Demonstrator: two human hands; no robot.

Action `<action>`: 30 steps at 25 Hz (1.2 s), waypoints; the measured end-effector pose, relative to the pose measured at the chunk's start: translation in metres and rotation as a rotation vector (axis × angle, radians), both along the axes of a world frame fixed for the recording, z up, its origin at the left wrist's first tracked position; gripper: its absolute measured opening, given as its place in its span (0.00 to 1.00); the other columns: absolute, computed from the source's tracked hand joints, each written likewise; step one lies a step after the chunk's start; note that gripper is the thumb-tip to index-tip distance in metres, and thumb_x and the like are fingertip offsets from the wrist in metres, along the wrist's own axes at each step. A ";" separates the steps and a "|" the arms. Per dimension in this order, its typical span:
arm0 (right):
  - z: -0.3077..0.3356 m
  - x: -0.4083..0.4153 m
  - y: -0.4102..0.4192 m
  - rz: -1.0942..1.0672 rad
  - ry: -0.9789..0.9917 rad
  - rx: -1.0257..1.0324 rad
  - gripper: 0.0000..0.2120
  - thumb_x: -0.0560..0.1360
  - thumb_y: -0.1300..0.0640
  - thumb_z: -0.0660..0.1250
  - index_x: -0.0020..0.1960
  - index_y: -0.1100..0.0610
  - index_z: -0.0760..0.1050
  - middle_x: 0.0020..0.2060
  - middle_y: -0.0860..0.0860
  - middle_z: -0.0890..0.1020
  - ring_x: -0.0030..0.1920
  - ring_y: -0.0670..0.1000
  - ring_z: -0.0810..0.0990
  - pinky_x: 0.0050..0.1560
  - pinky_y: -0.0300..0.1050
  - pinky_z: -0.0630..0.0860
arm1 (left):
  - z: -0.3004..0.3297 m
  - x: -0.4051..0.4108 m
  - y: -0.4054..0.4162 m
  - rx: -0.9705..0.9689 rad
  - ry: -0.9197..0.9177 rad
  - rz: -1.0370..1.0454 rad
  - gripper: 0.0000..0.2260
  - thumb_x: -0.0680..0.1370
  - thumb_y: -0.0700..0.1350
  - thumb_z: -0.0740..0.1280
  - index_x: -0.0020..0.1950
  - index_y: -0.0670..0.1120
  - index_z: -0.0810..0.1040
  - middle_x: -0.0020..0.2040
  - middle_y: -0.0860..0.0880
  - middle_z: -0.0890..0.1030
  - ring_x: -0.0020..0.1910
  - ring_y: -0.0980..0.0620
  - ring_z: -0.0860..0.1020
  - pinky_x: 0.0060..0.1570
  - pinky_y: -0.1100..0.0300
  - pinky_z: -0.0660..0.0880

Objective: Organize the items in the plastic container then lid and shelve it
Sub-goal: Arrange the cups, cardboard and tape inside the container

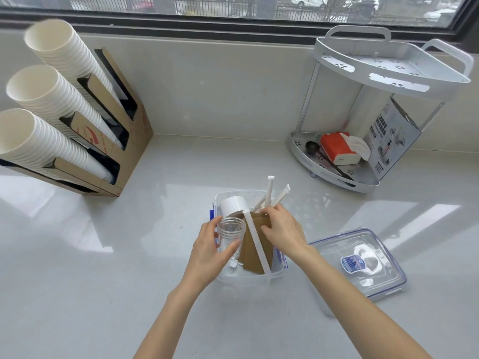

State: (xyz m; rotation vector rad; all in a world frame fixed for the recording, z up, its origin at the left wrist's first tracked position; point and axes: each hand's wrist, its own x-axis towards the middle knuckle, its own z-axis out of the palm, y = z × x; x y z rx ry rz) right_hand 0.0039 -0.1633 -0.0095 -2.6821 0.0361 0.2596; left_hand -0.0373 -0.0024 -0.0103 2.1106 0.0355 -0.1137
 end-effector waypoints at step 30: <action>0.045 -0.011 -0.027 -0.284 -0.251 0.660 0.10 0.75 0.62 0.63 0.56 0.60 0.76 0.44 0.52 0.78 0.41 0.48 0.73 0.35 0.21 0.68 | -0.029 0.004 -0.027 0.755 -0.019 -0.217 0.23 0.77 0.57 0.56 0.70 0.49 0.63 0.68 0.51 0.70 0.69 0.51 0.64 0.66 0.54 0.54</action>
